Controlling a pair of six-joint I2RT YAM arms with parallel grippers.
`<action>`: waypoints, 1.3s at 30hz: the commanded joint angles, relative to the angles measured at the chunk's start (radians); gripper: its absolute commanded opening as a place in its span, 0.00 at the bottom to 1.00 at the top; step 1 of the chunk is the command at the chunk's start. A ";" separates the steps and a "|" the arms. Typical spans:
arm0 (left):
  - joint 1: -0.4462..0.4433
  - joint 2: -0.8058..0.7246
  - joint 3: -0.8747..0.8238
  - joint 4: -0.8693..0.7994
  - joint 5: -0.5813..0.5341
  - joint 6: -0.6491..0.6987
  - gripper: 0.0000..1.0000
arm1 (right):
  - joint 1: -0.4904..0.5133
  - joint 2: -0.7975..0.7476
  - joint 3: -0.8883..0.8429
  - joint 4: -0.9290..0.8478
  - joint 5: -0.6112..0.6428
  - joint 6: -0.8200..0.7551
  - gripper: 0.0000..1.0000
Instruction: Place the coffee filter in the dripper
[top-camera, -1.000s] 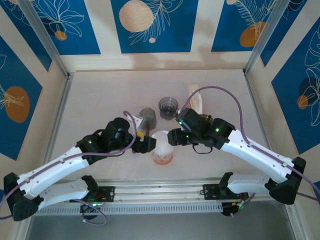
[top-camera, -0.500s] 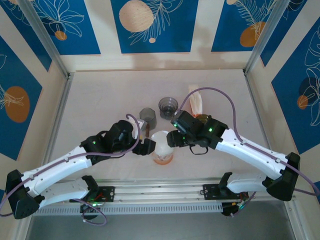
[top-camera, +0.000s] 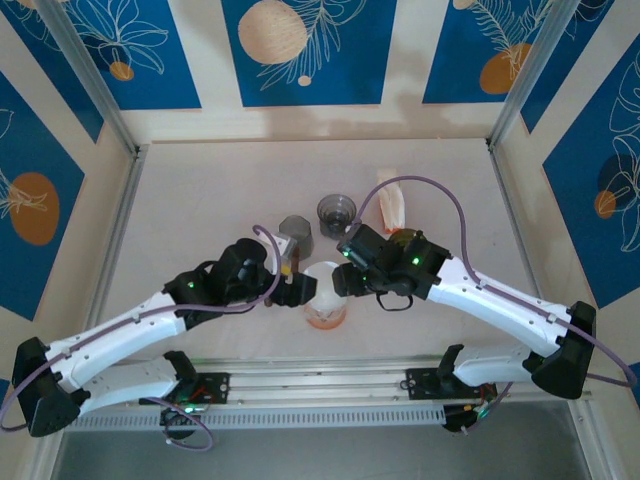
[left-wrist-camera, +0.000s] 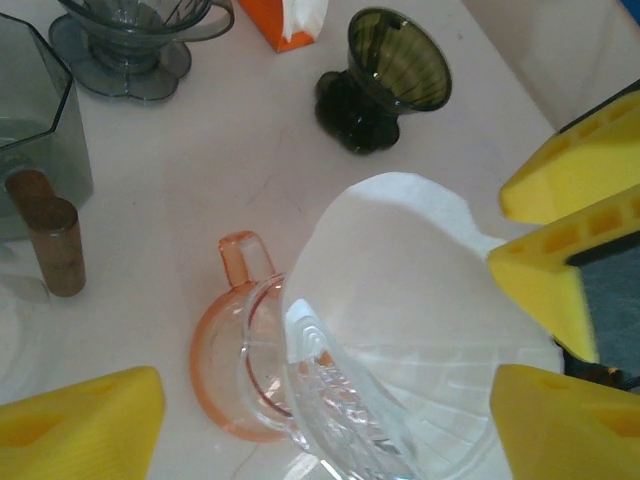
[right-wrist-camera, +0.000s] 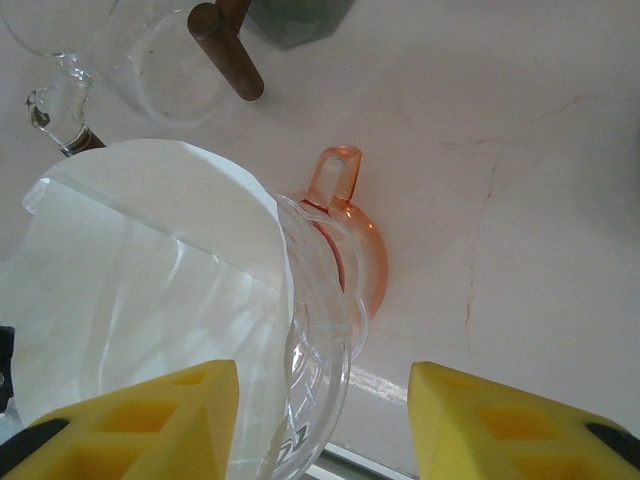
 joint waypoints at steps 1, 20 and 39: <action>0.014 0.009 -0.005 -0.009 -0.030 -0.015 0.78 | 0.008 0.007 -0.002 -0.016 0.023 0.018 0.49; 0.026 -0.020 -0.055 -0.049 -0.052 -0.018 0.67 | -0.002 0.000 -0.022 -0.080 0.066 0.074 0.45; 0.027 -0.026 -0.060 -0.030 -0.039 -0.020 0.72 | 0.036 0.069 0.056 -0.055 0.098 0.019 0.57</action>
